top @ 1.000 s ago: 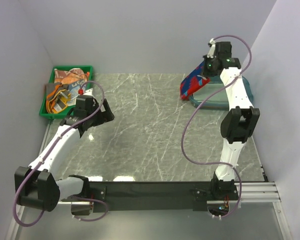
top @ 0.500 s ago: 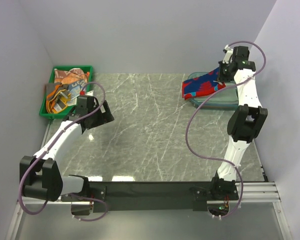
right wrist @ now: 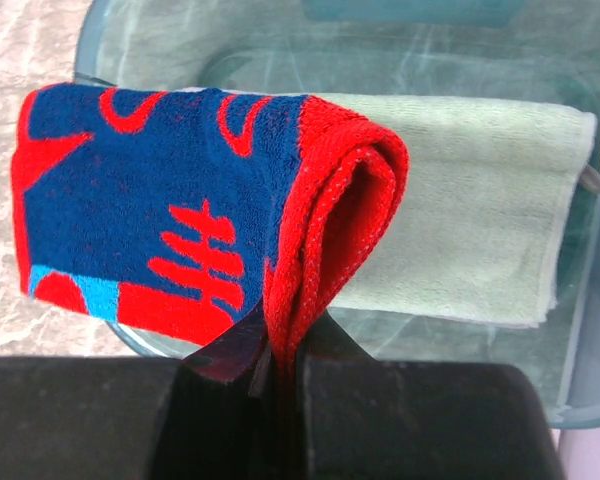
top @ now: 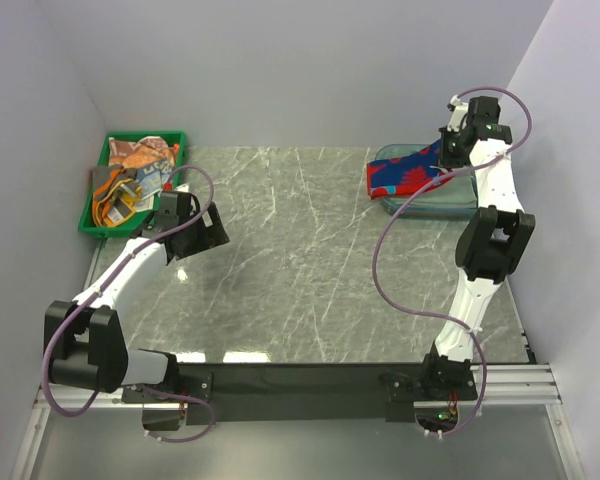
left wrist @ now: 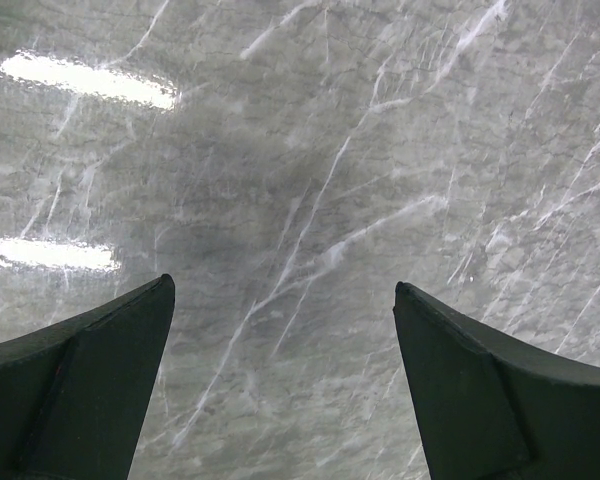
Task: Fold and stack the towels
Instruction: Neatly place the folded towel into the bin
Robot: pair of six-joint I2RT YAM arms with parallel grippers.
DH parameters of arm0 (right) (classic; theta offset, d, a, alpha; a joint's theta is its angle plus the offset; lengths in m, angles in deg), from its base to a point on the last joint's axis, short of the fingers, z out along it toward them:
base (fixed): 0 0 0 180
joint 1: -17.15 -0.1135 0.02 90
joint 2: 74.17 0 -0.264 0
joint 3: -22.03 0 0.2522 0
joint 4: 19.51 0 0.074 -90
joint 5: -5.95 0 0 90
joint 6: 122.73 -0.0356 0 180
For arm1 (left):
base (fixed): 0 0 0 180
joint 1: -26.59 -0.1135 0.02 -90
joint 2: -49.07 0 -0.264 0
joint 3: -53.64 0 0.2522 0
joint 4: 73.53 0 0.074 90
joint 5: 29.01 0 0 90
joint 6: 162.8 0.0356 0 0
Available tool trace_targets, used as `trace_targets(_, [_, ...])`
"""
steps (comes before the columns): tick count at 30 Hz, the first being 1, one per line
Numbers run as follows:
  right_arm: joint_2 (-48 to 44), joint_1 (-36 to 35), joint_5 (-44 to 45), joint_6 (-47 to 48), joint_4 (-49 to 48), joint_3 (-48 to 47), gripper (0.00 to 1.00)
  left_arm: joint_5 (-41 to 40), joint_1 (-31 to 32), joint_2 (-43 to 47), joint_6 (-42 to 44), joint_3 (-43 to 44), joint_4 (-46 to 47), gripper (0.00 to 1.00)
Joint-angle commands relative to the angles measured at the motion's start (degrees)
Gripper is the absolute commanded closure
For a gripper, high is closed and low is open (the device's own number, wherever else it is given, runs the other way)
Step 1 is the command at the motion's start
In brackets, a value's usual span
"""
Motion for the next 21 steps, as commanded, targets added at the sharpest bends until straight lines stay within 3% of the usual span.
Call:
trace_targets(1, [-3.0, 0.9, 2.1, 1.4, -2.3, -0.7, 1.0, 0.8, -0.2, -0.3, 0.3, 0.0, 1.4, 0.03])
trace_targets(21, [-3.9, 1.6, 7.5, 2.7, -3.7, -0.5, 1.0, 1.5, -0.2, -1.1, 0.4, 0.1, 1.4, 0.04])
